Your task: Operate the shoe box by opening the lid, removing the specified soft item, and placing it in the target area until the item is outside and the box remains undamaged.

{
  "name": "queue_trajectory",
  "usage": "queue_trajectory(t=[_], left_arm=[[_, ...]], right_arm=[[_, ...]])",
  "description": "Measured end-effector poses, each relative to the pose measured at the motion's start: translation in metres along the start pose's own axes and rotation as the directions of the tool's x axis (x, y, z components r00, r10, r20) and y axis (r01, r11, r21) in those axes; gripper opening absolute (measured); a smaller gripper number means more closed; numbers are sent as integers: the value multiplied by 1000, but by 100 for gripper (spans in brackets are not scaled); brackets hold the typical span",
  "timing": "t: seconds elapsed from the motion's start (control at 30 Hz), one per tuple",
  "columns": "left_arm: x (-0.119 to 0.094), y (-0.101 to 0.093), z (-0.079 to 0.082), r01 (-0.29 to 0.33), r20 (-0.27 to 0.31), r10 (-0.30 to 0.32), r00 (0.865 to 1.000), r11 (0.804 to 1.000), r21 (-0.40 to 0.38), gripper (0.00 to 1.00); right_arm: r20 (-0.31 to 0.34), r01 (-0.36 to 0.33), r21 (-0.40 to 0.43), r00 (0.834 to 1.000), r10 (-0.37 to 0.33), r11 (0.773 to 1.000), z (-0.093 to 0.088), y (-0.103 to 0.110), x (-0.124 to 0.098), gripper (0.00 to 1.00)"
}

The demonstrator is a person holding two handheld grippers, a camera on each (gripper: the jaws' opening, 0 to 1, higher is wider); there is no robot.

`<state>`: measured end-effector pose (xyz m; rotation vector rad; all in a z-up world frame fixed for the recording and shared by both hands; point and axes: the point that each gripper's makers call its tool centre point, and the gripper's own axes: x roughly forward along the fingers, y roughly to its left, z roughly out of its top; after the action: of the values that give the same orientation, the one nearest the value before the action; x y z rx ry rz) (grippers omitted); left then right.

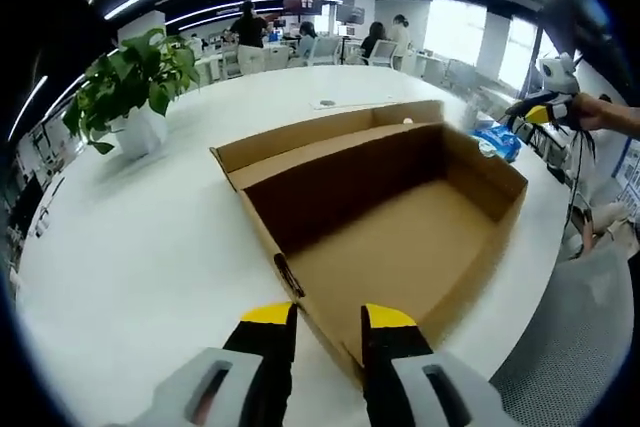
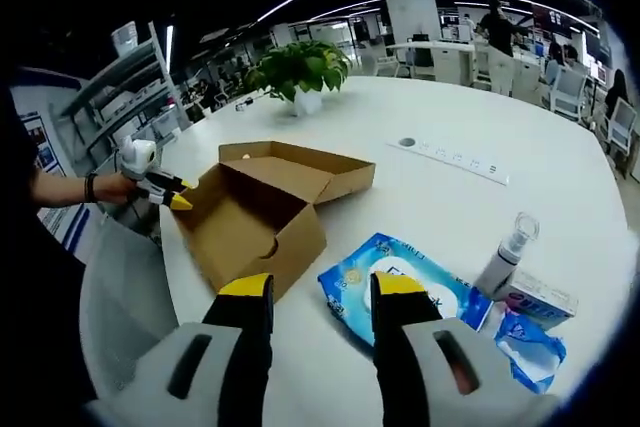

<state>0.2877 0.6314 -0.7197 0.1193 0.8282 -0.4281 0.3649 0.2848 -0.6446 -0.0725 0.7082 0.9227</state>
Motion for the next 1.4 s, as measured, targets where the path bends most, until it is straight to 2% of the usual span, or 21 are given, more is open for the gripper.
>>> queue_trajectory(t=[0.13, 0.33, 0.6, 0.83, 0.93, 1.2, 1.4], left_arm=[[-1, -2, -1, 3, 7, -3, 1000, 1000, -14, 26], [-3, -5, -4, 1, 23, 0, 1000, 999, -45, 26], [-2, -5, -4, -4, 30, 6, 1000, 998, -63, 26], [1, -2, -5, -8, 41, 11, 999, 997, -82, 26], [2, -1, -5, -10, 46, 14, 999, 996, -90, 26], [5, 1, -6, -26, 59, 34, 998, 992, -127, 25], [5, 2, -6, -25, 63, 34, 997, 989, -148, 24]], right_arm=[[-20, -1, -14, 1000, 1, 1000, 2, -3, 12, 36], [-14, 20, -2, 1000, -20, 1000, 21, -13, 35, 36], [31, 45, 74, 998, -48, 996, 54, -29, 68, 36], [21, 39, 102, 999, -42, 994, 70, -34, 102, 36], [20, 51, 154, 998, -54, 987, 76, -37, 119, 36], [-33, 117, 213, 993, -113, 970, 77, -45, 156, 35], [-79, 169, 266, 985, -154, 949, 63, -42, 173, 34]])
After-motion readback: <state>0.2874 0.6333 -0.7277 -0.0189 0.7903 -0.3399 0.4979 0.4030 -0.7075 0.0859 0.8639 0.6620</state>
